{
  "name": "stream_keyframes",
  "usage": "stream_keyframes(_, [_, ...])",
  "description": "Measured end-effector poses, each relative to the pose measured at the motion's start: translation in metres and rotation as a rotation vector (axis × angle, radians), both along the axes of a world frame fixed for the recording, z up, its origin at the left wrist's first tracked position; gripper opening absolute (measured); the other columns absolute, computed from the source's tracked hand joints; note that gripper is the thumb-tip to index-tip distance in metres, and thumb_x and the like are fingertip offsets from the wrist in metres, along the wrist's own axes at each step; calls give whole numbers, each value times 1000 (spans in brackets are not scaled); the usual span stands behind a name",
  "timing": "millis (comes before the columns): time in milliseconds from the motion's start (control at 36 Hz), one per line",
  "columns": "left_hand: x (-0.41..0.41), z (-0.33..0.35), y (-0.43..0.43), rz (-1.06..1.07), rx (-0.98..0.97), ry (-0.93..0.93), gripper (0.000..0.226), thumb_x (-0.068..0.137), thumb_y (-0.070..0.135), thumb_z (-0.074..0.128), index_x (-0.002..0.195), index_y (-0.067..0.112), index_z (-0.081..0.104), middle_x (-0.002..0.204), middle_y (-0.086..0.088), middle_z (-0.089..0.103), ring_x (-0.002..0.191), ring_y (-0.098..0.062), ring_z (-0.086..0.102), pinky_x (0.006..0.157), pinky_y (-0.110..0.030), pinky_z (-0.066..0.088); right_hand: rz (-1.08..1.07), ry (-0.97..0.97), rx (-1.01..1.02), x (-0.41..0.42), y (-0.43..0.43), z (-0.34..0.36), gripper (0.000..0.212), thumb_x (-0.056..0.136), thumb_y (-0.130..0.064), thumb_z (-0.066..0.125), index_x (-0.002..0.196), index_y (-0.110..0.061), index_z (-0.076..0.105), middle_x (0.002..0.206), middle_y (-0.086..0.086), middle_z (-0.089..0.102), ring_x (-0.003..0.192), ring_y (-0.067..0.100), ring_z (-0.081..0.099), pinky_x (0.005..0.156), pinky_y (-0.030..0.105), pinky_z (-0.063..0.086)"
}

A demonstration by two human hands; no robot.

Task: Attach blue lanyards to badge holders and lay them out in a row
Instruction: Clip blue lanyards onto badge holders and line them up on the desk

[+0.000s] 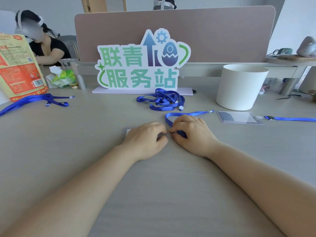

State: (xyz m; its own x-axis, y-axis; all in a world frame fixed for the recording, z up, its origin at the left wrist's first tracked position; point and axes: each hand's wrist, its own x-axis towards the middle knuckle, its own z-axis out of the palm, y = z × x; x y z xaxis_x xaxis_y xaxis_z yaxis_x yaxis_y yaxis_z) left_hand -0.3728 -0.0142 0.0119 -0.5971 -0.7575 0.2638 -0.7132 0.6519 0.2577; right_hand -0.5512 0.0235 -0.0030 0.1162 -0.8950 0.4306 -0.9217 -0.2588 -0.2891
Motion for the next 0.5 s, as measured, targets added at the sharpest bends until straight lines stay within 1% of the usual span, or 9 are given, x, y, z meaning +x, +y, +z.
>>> stream_keyframes(56, [3,-4,-2,-22,56,-22,26,92,36,46,114,22,52,121,9,53,116,-16,49,93,-36,42,1,-90,45,-3,-2,0,19,84,-24,59,101,-24,70,107,-3,61,101,21,57,89,37,45])
stream_keyframes(83, [5,-6,-2,-32,70,-51,30,93,39,45,118,23,48,123,7,50,118,-17,46,97,-36,39,1,-137,61,-3,-3,1,19,85,-20,62,103,-22,69,108,-2,60,98,20,56,89,35,46])
stream_keyframes(167, [11,-5,-1,-51,112,-124,46,94,52,37,137,36,33,131,5,39,130,-16,34,109,-33,28,-5,-252,103,-4,0,8,25,84,-11,66,109,-15,66,105,-3,53,85,14,54,79,19,41])
stream_keyframes(194, [13,-4,0,-51,116,-147,48,94,55,34,141,43,28,131,5,37,132,-16,31,111,-34,25,-5,-282,108,-4,1,9,26,83,-10,67,109,-15,65,105,-4,51,82,14,54,76,15,38])
stream_keyframes(250, [18,-3,3,-51,114,-171,48,93,59,31,140,53,26,131,8,34,132,-13,29,113,-34,23,-20,-344,106,-4,2,12,26,83,-8,67,108,-14,64,106,-6,50,80,16,56,70,9,36])
stream_keyframes(333, [28,-3,10,-56,111,-142,45,92,61,32,136,58,29,128,11,35,129,-10,31,111,-31,24,-68,-485,120,-5,6,15,26,83,-6,64,103,-22,60,109,-7,52,80,14,57,64,4,40])
stream_keyframes(417, [42,-5,12,-35,78,-123,44,90,62,36,133,51,39,127,12,37,127,-10,35,108,-30,27,-113,-754,199,-5,17,20,27,86,-8,61,105,-26,59,107,-12,58,82,9,59,58,6,43])
stream_keyframes(472, [49,-4,14,-30,37,-130,49,88,66,33,130,44,46,131,14,39,126,-12,38,108,-31,27,-91,-957,239,-6,25,24,29,85,-5,60,105,-26,61,108,-13,59,83,9,58,71,14,47])
stream_keyframes(500, [51,-3,17,-35,3,-135,57,83,69,27,126,39,50,133,14,40,126,-12,39,106,-29,27,-69,-1052,252,-7,29,25,29,85,-2,59,104,-24,61,109,-10,59,84,9,57,76,19,47])
